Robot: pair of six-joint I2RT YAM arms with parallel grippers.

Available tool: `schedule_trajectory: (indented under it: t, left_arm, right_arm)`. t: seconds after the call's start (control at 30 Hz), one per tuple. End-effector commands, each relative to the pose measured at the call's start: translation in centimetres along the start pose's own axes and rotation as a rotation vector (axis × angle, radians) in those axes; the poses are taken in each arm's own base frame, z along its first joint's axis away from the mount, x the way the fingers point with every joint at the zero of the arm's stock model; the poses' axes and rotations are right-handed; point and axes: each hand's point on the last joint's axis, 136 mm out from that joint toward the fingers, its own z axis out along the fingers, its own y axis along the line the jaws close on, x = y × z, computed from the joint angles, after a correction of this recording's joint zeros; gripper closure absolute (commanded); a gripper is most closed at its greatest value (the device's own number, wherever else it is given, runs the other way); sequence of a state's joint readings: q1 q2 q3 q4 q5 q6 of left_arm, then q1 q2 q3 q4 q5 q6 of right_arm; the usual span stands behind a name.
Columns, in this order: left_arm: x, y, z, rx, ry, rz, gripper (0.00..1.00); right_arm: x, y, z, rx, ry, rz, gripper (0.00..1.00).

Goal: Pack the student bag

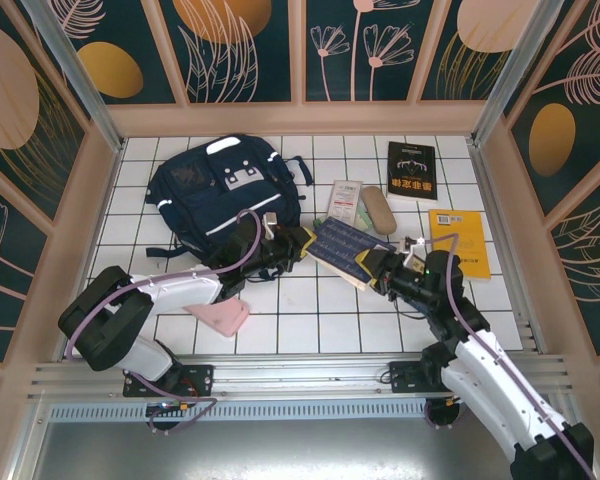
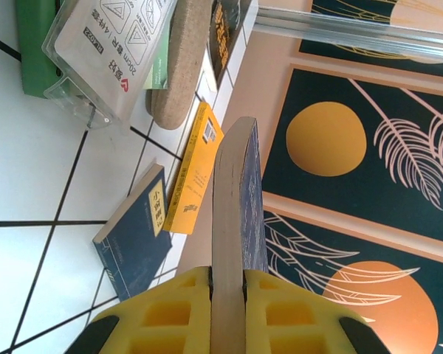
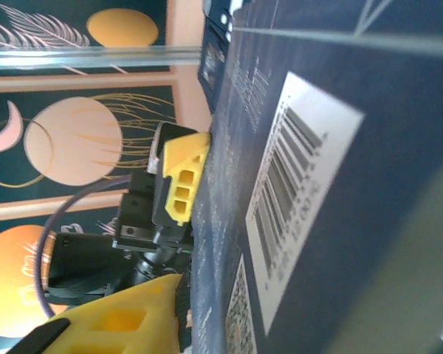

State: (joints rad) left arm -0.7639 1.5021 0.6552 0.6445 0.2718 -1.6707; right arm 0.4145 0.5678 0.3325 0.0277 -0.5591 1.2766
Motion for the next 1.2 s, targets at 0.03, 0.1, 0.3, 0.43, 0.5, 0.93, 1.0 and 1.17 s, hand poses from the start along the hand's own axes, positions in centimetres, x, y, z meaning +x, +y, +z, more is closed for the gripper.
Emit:
schedule_trajectory:
  t: [0.03,0.1,0.3,0.43,0.5,0.93,1.0,1.17]
  left_arm:
    - [0.0,-1.7,0.0,0.033,0.004,0.052,1.0]
    - [0.0,-1.8,-0.1,0.034,-0.002,0.064,1.0]
    - [0.2,-2.0,-0.3,0.042,0.007,0.103,1.0]
    - [0.3,-2.2,-0.5,0.049,0.01,0.127,1.0]
    - [0.4,-2.3,-0.6,0.05,0.01,0.145,1.0]
    - [-0.6,-7.3,-2.2,-0.324,0.018,0.87,0.35]
    - [-2.0,-7.9,-3.2,-0.423,-0.012,1.023,0.31]
    - [-8.0,-7.6,-5.1,-0.741,-0.115,1.278,0.29]
  right_arm:
    - [-0.6,2.1,0.0,0.015,-0.046,-0.086,0.74]
    - [-0.8,1.8,-0.2,0.019,-0.068,-0.081,0.78]
    - [-1.3,0.8,-0.5,0.021,-0.106,-0.063,0.77]
    - [-1.6,0.4,-0.6,0.027,-0.12,-0.058,0.7]
    - [-1.6,0.7,-0.6,0.01,-0.118,-0.063,0.73]
    - [-5.1,-1.2,-3.8,0.359,-0.302,-0.255,1.0]
    - [-5.4,-1.0,-4.2,0.407,-0.307,-0.297,1.0]
    - [-5.1,-0.6,-3.7,0.385,-0.266,-0.393,1.0]
